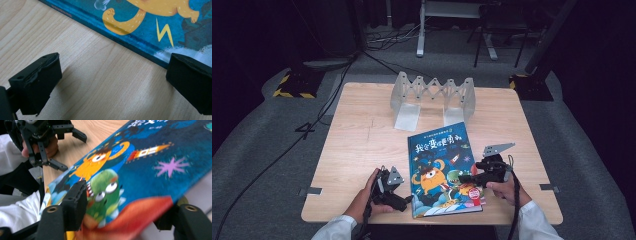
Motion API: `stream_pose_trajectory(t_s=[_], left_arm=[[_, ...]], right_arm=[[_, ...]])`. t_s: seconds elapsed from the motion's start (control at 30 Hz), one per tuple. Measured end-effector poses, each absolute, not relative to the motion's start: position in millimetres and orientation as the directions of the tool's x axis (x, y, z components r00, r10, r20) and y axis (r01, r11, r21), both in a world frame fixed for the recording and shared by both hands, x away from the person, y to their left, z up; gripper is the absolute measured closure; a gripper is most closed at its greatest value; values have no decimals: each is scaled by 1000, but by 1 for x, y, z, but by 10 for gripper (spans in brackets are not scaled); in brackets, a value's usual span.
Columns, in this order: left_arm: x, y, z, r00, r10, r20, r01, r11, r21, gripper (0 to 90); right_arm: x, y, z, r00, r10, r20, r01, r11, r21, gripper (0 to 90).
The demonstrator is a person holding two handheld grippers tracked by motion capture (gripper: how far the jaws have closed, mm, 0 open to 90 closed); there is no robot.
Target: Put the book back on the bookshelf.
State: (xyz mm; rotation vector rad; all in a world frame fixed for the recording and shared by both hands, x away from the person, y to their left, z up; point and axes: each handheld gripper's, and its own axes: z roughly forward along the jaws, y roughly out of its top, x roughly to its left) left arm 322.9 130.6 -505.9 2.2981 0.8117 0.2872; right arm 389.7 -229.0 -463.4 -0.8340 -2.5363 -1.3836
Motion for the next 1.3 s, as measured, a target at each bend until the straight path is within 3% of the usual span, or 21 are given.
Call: stream_pose_trajectory(t_s=[0.17,0.23,0.57,0.67,0.73,1.0,1.3], left_arm=[[323,133,-506,785,619,-12,471,-585,661,6],[323,133,-506,785,620,-13,471,-583,662,6],[320,138,-503,835,550,-10,423,-630,651,29],[318,138,-501,847,531,-16,414,-640,647,85],[317,138,-498,865,501,-35,402,-648,647,172],[323,128,-493,876,470,-106,410,-612,677,162],[341,116,-487,880,441,-177,421,-551,720,163]], right_arm=[[391,-226,-464,-844,361,397,520,372,768,524],[387,-226,-462,-862,337,379,490,360,794,538],[366,-227,-456,-906,327,269,381,355,853,536],[358,-228,-451,-914,341,218,339,350,873,537],[353,-230,-448,-914,365,176,308,343,888,537],[342,-237,-438,-897,442,16,179,329,927,537],[338,-236,-435,-891,453,-40,129,335,933,537]])
